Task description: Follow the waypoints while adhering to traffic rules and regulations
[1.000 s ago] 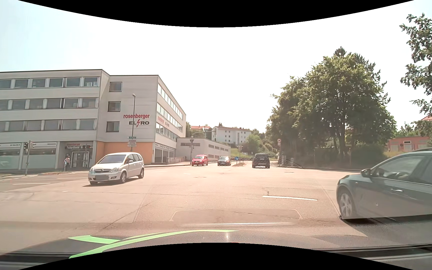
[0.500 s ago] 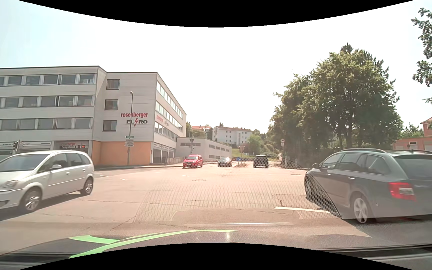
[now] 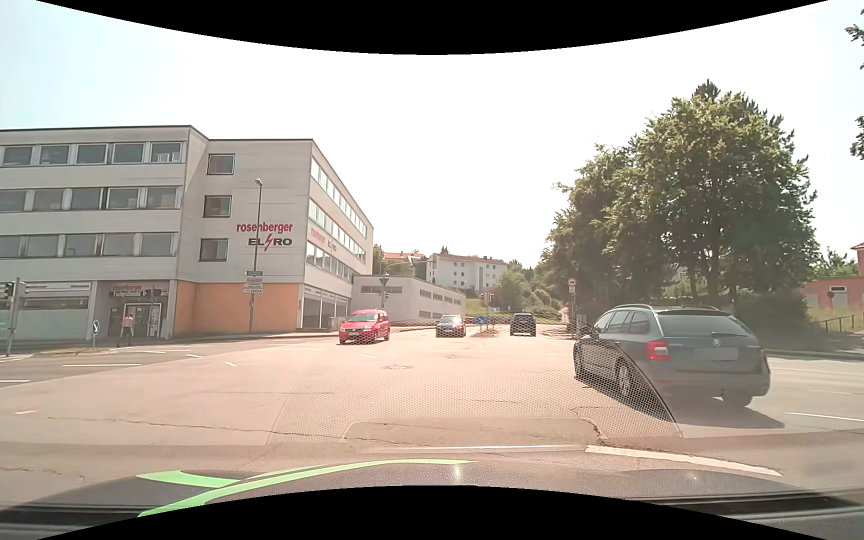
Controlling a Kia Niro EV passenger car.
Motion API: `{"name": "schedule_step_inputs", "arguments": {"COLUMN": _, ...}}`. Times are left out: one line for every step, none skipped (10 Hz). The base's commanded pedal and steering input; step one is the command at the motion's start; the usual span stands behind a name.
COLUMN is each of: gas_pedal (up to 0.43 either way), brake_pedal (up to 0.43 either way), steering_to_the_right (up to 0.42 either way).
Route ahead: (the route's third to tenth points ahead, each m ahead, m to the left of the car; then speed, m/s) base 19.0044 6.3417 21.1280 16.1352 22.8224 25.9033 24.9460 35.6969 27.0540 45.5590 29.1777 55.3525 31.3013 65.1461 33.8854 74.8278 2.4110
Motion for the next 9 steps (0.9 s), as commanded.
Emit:
{"name": "schedule_step_inputs", "arguments": {"gas_pedal": 0.079, "brake_pedal": 0.000, "steering_to_the_right": -0.015}}
{"name": "schedule_step_inputs", "arguments": {"gas_pedal": 0.098, "brake_pedal": 0.000, "steering_to_the_right": -0.016}}
{"name": "schedule_step_inputs", "arguments": {"gas_pedal": 0.098, "brake_pedal": 0.000, "steering_to_the_right": -0.018}}
{"name": "schedule_step_inputs", "arguments": {"gas_pedal": 0.110, "brake_pedal": 0.000, "steering_to_the_right": -0.020}}
{"name": "schedule_step_inputs", "arguments": {"gas_pedal": 0.110, "brake_pedal": 0.000, "steering_to_the_right": -0.020}}
{"name": "schedule_step_inputs", "arguments": {"gas_pedal": 0.118, "brake_pedal": 0.000, "steering_to_the_right": -0.020}}
{"name": "schedule_step_inputs", "arguments": {"gas_pedal": 0.118, "brake_pedal": 0.000, "steering_to_the_right": -0.022}}
{"name": "schedule_step_inputs", "arguments": {"gas_pedal": 0.118, "brake_pedal": 0.000, "steering_to_the_right": -0.024}}
{"name": "schedule_step_inputs", "arguments": {"gas_pedal": 0.118, "brake_pedal": 0.000, "steering_to_the_right": -0.028}}
